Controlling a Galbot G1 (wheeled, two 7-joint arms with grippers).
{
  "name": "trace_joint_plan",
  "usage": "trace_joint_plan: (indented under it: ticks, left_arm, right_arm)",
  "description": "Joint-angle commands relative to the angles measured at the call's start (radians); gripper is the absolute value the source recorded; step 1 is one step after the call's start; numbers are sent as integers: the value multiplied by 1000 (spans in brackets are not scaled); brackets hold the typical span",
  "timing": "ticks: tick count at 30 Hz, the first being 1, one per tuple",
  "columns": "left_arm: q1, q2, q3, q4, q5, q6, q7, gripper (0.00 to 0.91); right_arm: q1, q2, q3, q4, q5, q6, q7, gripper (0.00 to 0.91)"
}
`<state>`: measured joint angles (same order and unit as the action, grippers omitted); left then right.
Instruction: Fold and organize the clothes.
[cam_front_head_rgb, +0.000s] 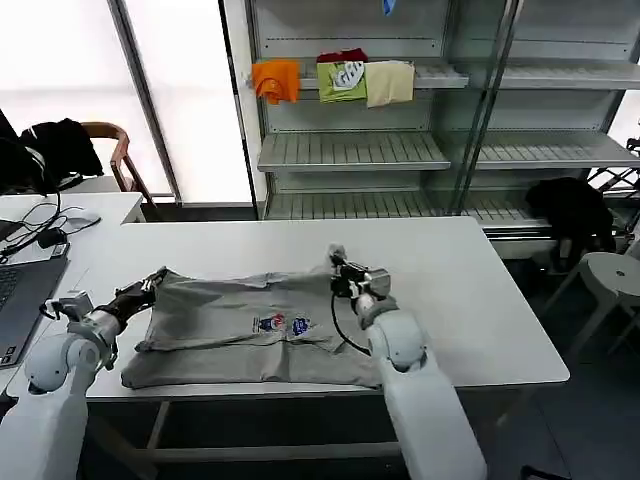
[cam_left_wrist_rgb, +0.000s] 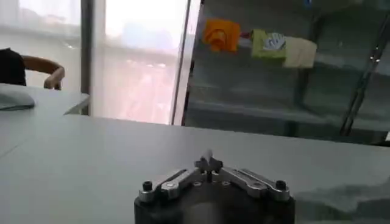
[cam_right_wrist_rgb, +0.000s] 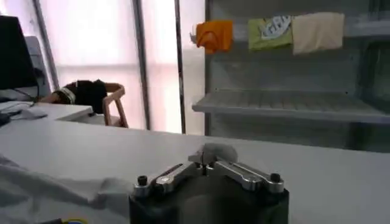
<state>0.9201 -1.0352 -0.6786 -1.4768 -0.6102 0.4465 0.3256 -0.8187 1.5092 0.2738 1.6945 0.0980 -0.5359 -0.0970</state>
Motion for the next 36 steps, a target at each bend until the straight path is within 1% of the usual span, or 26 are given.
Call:
trace_joint_plan:
  ticks: [1, 11, 22, 26, 32, 36]
  left_arm:
    - [119, 8, -18, -53, -54, -8, 7, 10]
    - [154, 30, -43, -63, -67, -13, 21, 10]
    - [209, 36, -82, -121, -76, -12, 34, 10]
    - [236, 41, -103, -149, -68, -9, 39, 10]
    - [275, 51, -123, -162, -22, -13, 46, 10]
    - [295, 50, -113, -165, 81, -33, 49, 20]
  right_arm:
    - [-153, -83, 12, 152, -3, -19, 3, 0]
    - [-215, -60, 16, 152, -61, 9, -17, 0]
    - [-264, -64, 29, 185, -67, 20, -31, 0]
    - [-299, -63, 30, 192, -93, 42, -49, 0]
    - [-326, -59, 30, 191, -105, 64, -56, 0]
    - [-336, -55, 27, 191, -113, 72, -58, 0]
